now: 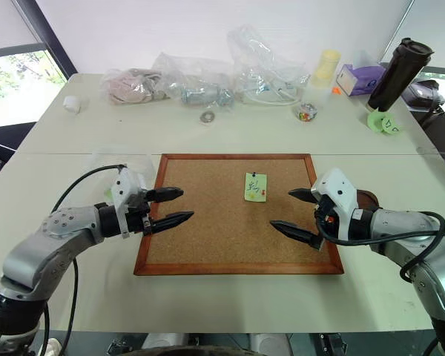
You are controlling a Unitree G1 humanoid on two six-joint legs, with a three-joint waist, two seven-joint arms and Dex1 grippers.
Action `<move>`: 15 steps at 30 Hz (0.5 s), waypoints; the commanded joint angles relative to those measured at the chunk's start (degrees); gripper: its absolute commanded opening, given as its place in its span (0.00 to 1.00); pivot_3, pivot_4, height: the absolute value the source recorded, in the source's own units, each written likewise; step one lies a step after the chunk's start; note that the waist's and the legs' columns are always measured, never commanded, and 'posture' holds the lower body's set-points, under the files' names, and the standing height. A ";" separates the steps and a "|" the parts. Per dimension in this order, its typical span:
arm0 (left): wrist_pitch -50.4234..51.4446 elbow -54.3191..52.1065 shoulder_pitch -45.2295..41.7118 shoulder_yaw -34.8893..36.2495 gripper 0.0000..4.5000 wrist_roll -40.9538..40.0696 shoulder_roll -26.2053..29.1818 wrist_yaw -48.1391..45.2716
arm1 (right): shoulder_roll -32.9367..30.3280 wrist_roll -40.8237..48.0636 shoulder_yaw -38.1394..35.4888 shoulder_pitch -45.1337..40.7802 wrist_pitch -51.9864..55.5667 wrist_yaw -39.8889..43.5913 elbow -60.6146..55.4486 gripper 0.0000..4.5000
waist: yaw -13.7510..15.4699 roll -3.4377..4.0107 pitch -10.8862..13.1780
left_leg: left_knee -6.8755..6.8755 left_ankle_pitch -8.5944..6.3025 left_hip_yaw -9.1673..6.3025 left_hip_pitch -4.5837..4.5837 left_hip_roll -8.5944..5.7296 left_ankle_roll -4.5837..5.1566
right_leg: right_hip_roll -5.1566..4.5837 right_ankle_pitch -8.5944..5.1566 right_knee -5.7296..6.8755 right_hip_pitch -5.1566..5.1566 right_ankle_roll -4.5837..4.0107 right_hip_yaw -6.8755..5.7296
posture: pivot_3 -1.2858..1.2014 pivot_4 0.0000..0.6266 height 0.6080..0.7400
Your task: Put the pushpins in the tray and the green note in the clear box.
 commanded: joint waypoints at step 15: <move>-11.02 12.95 -5.63 -9.25 0.01 11.69 -6.21 -3.50 | 2.58 -2.95 4.13 -3.51 -1.66 -2.25 0.40 1.00 | -0.11 0.00 0.00 | 0.02 0.00 0.01 0.00 0.01 0.01 | 0.02 0.00 0.04 -0.03 0.00 0.00 | 0.52 0.24 1.00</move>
